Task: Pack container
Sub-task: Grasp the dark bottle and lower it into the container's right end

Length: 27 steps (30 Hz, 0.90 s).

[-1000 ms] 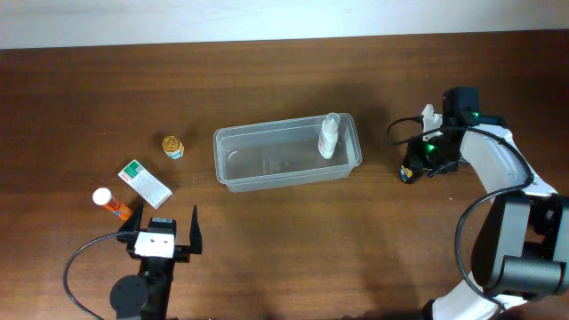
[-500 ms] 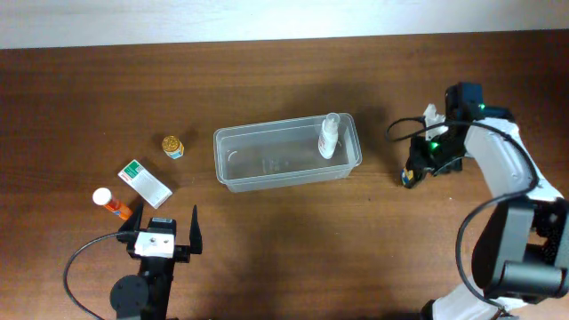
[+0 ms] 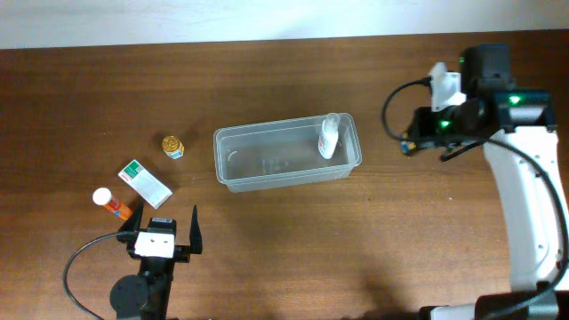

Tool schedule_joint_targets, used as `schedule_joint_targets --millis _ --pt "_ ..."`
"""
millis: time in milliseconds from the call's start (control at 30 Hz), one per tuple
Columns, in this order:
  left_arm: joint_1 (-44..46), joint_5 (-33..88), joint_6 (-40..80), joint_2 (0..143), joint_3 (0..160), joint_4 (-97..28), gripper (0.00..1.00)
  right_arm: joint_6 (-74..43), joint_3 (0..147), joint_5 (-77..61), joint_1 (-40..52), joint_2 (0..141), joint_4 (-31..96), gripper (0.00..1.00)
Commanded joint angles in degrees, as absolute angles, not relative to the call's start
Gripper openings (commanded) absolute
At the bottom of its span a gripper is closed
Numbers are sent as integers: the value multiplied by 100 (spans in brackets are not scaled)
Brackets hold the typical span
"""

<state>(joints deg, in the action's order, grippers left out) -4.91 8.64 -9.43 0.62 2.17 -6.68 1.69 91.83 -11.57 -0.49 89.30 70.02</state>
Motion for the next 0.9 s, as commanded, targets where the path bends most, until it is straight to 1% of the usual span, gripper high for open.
schedule_joint_targets --millis 0,133,367,567,767,867 --pt "-521 926 -998 30 185 -668 99 -73 9312 -1111 429 8794 6989 28" --pt "-521 926 -998 30 185 -668 99 -250 9312 -873 976 8864 6860 28" --pt "-521 926 -998 30 185 -668 100 -370 9288 -810 1555 9174 6602 29" --pt "-519 926 -998 30 185 -668 99 -373 9286 -683 1763 9679 6311 28" --pt "-521 926 -998 30 185 -670 99 -368 9286 -652 1763 10125 6154 28" --pt "-519 926 -998 30 185 -668 99 -373 9277 -327 1767 10180 6121 28"
